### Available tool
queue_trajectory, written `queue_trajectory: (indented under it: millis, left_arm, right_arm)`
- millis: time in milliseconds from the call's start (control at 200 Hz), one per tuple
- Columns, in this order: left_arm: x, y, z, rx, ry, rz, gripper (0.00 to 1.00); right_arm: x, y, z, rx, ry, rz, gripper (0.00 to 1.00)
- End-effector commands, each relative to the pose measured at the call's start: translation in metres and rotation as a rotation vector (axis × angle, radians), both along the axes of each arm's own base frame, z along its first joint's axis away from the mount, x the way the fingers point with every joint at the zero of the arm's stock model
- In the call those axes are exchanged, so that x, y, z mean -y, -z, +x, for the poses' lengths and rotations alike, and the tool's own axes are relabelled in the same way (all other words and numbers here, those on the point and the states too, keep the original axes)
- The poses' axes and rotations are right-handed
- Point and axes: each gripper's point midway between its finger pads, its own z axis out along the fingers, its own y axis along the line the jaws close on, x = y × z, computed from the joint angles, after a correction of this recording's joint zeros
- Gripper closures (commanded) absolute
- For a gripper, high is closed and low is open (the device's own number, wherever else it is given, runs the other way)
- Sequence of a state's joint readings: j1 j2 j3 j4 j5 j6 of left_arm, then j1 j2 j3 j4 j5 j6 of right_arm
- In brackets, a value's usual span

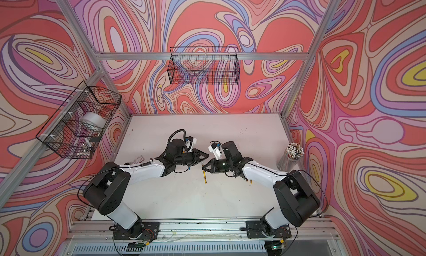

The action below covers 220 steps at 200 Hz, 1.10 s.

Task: Remove protective caps from carving knives
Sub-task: Remove the protective sleeve from the carving knife.

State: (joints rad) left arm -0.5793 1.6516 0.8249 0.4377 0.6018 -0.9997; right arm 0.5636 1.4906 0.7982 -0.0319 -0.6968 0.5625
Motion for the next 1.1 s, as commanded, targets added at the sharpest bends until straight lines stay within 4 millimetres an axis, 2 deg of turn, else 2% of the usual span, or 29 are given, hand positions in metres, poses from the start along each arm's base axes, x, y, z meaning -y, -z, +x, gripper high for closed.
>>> queue_trajectory:
  millis: [0, 45, 135, 235, 491, 691, 911, 1097]
  left_arm:
    - [0.005, -0.015, 0.008, 0.036, 0.004, -0.038, 0.86]
    - [0.005, -0.014, 0.008, 0.038, 0.006, -0.034, 0.92]
    - [0.004, -0.014, 0.009, 0.043, 0.007, -0.028, 0.94]
    - [0.003, -0.014, 0.009, 0.065, 0.011, -0.01, 1.0]
    - [-0.006, -0.017, 0.017, 0.121, -0.005, 0.083, 1.0]
    - [-0.008, -0.024, 0.03, 0.123, -0.029, 0.066, 1.0]
    - [-0.012, -0.023, 0.043, 0.093, -0.063, 0.039, 1.0]
    - [-0.015, -0.022, 0.046, 0.103, -0.063, 0.048, 1.0]
  right_arm:
    - [-0.002, 0.004, 0.0, 0.0, -0.003, -0.008, 0.93]
    - [-0.002, 0.004, 0.0, 0.002, -0.002, -0.01, 0.93]
    - [-0.001, 0.004, -0.001, 0.0, -0.001, -0.012, 0.93]
    - [-0.002, 0.003, -0.001, 0.001, -0.003, -0.011, 0.94]
    - [-0.002, 0.006, -0.007, -0.021, -0.022, -0.025, 0.96]
    - [-0.003, 0.012, -0.014, -0.032, -0.033, -0.044, 0.96]
    - [-0.001, 0.012, -0.016, -0.025, -0.031, -0.054, 0.96]
    - [0.004, 0.017, -0.015, -0.023, -0.012, -0.085, 0.96]
